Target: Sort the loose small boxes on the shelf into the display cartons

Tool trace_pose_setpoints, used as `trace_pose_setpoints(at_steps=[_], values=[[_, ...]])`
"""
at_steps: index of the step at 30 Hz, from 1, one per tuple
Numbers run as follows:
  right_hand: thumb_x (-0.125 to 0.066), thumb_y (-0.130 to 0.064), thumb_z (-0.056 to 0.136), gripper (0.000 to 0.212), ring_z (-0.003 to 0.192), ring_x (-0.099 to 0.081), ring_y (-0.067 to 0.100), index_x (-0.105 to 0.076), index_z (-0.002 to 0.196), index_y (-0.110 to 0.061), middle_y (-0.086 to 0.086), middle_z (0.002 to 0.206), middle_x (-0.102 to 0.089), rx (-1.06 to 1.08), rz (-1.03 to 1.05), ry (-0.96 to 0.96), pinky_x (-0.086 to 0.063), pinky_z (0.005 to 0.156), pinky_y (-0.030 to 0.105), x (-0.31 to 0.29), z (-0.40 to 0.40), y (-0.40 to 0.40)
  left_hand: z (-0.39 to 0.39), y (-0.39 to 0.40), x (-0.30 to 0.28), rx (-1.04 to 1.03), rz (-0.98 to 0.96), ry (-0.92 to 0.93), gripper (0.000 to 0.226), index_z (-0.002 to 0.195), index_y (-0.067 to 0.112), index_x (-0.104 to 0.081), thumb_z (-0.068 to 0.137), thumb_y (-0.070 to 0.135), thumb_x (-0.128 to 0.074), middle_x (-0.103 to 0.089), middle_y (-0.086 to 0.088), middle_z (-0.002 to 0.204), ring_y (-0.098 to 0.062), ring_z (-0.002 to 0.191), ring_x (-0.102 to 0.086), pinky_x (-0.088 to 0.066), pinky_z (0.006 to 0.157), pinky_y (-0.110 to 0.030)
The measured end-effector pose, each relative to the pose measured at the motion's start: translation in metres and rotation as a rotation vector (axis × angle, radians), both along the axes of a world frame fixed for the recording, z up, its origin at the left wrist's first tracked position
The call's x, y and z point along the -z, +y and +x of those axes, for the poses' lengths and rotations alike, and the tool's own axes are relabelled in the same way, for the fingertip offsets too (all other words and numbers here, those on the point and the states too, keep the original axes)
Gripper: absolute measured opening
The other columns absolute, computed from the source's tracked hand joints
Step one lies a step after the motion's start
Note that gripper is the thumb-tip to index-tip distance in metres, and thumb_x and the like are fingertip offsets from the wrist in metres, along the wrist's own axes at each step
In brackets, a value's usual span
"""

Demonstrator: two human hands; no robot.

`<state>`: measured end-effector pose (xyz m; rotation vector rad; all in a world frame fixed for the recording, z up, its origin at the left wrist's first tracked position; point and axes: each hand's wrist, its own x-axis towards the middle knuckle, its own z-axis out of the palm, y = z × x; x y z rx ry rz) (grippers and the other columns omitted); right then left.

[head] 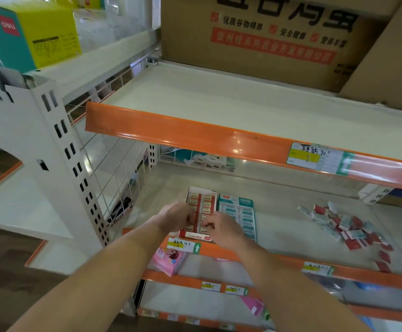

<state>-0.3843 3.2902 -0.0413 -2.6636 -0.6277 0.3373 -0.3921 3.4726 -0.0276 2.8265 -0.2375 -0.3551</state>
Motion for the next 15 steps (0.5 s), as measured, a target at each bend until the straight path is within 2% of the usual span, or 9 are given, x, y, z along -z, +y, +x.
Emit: trace_pose_setpoints(at_steps=[4, 9, 12, 15], values=[[-0.058, -0.013, 0.095, 0.026, 0.106, -0.060, 0.013, -0.071, 0.116, -0.021, -0.003, 0.123, -0.062, 0.023, 0.030, 0.024, -0.052, 0.094, 0.029, 0.005, -0.001, -0.001, 0.003, -0.002, -0.001, 0.019, 0.043, 0.007, 0.013, 0.084, 0.023, -0.058, 0.096, 0.017, -0.055, -0.061, 0.004, 0.090, -0.013, 0.080, -0.060, -0.048, 0.065, -0.023], [-0.059, -0.003, 0.092, 0.034, 0.113, -0.059, 0.017, -0.071, 0.117, -0.023, -0.002, 0.127, -0.061, 0.009, 0.031, 0.019, -0.050, 0.100, 0.032, 0.007, -0.001, -0.001, 0.008, -0.004, 0.000, 0.029, 0.103, 0.049, 0.013, 0.085, 0.021, -0.057, 0.095, 0.013, -0.055, -0.061, 0.002, 0.092, -0.015, 0.080, -0.058, -0.050, 0.068, -0.024], [-0.059, -0.004, 0.093, 0.033, 0.113, -0.058, 0.017, -0.070, 0.118, -0.022, -0.002, 0.128, -0.060, -0.001, 0.038, 0.031, -0.051, 0.099, 0.034, 0.006, -0.001, -0.002, 0.010, -0.009, -0.001, 0.024, 0.131, 0.054, 0.009, 0.090, 0.016, -0.061, 0.095, 0.012, -0.055, -0.061, 0.001, 0.093, -0.016, 0.081, -0.059, -0.052, 0.070, -0.024], [-0.058, -0.010, 0.095, 0.029, 0.113, -0.056, 0.013, -0.067, 0.120, -0.021, -0.004, 0.125, -0.059, 0.073, 0.119, -0.098, -0.049, 0.101, 0.033, 0.001, 0.001, -0.009, 0.011, -0.018, -0.004, -0.003, 0.099, -0.001, 0.017, 0.083, 0.018, -0.058, 0.098, 0.018, -0.050, -0.063, 0.002, 0.089, -0.013, 0.075, -0.060, -0.051, 0.067, -0.023]])
